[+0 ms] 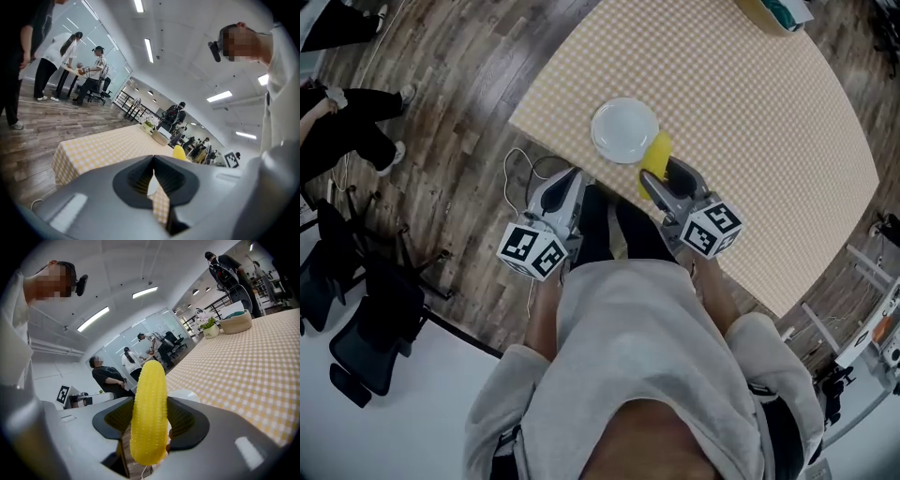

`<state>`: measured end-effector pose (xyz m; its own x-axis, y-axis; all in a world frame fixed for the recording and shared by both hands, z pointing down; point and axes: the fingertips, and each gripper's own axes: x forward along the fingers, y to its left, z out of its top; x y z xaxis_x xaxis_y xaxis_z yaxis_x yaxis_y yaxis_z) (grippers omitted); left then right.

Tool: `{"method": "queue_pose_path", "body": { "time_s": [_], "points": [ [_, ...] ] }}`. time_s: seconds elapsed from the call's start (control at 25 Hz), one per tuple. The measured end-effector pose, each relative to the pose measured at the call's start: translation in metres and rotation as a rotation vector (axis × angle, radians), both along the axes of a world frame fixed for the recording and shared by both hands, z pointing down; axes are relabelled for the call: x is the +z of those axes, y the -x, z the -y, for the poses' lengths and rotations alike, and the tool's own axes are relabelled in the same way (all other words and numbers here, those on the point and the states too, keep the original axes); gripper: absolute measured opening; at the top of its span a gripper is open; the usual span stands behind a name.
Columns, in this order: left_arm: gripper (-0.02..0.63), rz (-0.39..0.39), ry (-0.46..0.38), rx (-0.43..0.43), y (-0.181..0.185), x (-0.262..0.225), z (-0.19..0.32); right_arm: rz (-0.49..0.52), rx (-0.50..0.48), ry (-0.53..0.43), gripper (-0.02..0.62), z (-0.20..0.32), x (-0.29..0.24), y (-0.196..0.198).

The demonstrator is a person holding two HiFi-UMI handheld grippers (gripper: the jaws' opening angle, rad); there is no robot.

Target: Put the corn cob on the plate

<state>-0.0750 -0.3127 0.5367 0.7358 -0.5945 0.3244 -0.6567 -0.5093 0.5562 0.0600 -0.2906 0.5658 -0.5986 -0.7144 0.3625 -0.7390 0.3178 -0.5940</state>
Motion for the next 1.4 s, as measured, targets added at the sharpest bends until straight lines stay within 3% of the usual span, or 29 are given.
{"method": "queue_pose_path", "body": {
  "time_s": [0.2, 0.32, 0.48, 0.76, 0.84, 1.04, 1.4],
  "points": [
    [0.008, -0.01, 0.04, -0.007, 0.002, 0.017, -0.002, -0.062, -0.037, 0.009, 0.229, 0.008, 0.019, 0.002],
    [0.008, -0.011, 0.051, -0.013, 0.005, 0.021, -0.001, -0.174, -0.09, -0.017, 0.229, 0.018, 0.028, 0.005],
    [0.008, -0.013, 0.053, -0.028, 0.009, 0.02, 0.003, -0.431, -0.233, -0.087, 0.229, 0.028, 0.037, 0.009],
    [0.008, -0.016, 0.06, -0.055, 0.016, 0.021, 0.005, -0.917, -0.601, -0.266, 0.229, 0.028, 0.061, 0.026],
    [0.008, -0.016, 0.064, -0.061, 0.019, 0.023, 0.005, -0.948, -0.648, -0.275, 0.229, 0.027, 0.067, 0.032],
    [0.008, -0.023, 0.067, -0.076, 0.025, 0.025, 0.006, -0.901, -0.629, -0.257, 0.229, 0.036, 0.067, 0.038],
    [0.008, -0.023, 0.062, -0.096, 0.035, 0.022, 0.005, -0.912, -0.665, -0.235, 0.229, 0.06, 0.083, 0.05]
  ]
}}
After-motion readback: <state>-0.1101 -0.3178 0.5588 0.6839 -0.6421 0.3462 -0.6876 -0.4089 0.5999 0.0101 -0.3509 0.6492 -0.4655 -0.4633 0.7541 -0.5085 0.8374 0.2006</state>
